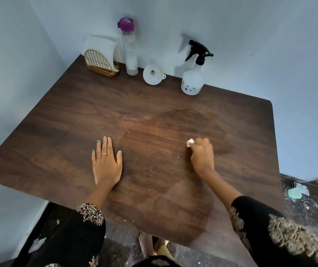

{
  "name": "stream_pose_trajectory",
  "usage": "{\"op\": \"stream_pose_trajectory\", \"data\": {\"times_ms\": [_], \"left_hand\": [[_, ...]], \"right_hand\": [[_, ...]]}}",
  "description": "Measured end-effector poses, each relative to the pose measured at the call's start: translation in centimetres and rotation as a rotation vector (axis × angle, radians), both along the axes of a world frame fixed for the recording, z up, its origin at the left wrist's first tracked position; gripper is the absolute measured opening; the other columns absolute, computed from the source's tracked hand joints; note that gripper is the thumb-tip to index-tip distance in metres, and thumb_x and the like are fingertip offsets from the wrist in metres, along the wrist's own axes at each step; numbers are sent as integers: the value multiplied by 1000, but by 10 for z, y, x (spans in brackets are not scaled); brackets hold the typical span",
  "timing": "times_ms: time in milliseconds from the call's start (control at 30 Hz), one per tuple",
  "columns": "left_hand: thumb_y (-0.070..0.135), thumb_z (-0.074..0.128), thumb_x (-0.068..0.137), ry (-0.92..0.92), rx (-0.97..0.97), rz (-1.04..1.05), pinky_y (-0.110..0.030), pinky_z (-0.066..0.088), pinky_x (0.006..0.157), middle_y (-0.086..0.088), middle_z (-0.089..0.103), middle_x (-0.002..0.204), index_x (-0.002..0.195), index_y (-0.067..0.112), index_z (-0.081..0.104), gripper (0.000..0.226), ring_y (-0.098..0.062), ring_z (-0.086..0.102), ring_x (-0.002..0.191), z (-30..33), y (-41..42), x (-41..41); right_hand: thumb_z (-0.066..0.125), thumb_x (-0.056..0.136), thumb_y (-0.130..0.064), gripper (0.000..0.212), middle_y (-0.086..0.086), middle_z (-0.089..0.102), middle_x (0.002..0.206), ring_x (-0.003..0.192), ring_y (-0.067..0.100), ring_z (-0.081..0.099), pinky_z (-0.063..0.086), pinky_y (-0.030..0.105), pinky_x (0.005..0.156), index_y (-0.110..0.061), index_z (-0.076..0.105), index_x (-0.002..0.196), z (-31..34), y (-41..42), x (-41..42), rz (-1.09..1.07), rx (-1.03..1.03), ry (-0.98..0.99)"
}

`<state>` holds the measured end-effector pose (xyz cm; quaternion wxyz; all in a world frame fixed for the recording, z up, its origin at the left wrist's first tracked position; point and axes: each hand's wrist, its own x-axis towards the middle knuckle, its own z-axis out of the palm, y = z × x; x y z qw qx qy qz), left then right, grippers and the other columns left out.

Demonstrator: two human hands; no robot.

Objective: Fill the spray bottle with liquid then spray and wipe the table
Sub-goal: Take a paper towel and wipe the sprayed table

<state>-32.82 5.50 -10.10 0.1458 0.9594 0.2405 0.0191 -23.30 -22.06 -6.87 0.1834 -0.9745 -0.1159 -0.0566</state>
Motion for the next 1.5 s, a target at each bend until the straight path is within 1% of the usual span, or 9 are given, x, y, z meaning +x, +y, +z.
{"op": "stream_pose_trajectory", "data": {"times_ms": [167,333,467,567,667,800,1000,1133,1500], "left_hand": [[32,36,99,4,-51,15,-43,8,117,-8,15,158,149,7,17,59,-26,8,146,3,-6,-2],[31,38,98,45,-90,-6,-42,8,117,-8,13,158,149,6,16,60,-26,6,147,11,-6,-3],[29,40,98,31,-247,42,-41,6,118,-7,11,159,148,8,20,58,-25,7,146,29,-8,1],[20,48,94,-205,-403,35,-40,20,115,-7,40,146,132,9,50,39,-26,36,134,45,-29,6],[25,56,86,-205,-813,-43,-39,46,95,5,71,101,95,19,70,17,-20,64,100,68,-73,10],[27,65,83,28,-1277,-178,-21,51,59,10,70,60,70,22,73,16,-6,68,63,95,-131,7],[6,56,91,94,-1362,-162,-23,42,63,-5,70,67,81,8,72,19,-19,68,72,111,-173,15],[5,67,84,176,-1359,-224,-15,51,65,-4,71,74,94,3,71,11,-7,69,66,112,-200,23],[6,80,70,132,-1132,-117,-36,60,68,-8,71,64,68,9,72,9,-21,72,62,98,-368,67]], "right_hand": [[53,85,-11,13,-2,46,85,71,19,41,34,34,62,-13,63,78,-10,70,-139,522,205,33],[62,76,-20,11,-7,51,78,70,13,40,35,25,55,-22,69,85,-18,91,-202,902,40,98],[56,85,-6,21,0,63,77,71,8,56,45,19,67,-9,74,95,28,77,-164,632,387,596],[62,85,-1,16,-2,63,68,56,-2,57,46,12,58,2,71,98,57,53,-120,374,596,883],[64,84,1,11,-1,66,64,56,1,61,50,14,57,-5,70,89,80,18,-91,193,722,929],[64,82,5,13,-1,67,64,58,0,63,53,16,63,-7,70,84,94,-15,-76,32,794,754],[67,80,5,10,10,69,79,67,12,66,54,17,62,-2,69,87,89,-53,-73,-168,924,571],[71,76,7,13,15,67,76,62,13,65,54,18,56,6,66,88,81,-79,-72,-338,1047,494],[73,73,5,22,10,74,81,73,16,68,57,20,68,-1,72,94,57,-226,-53,-531,1219,540]]}}
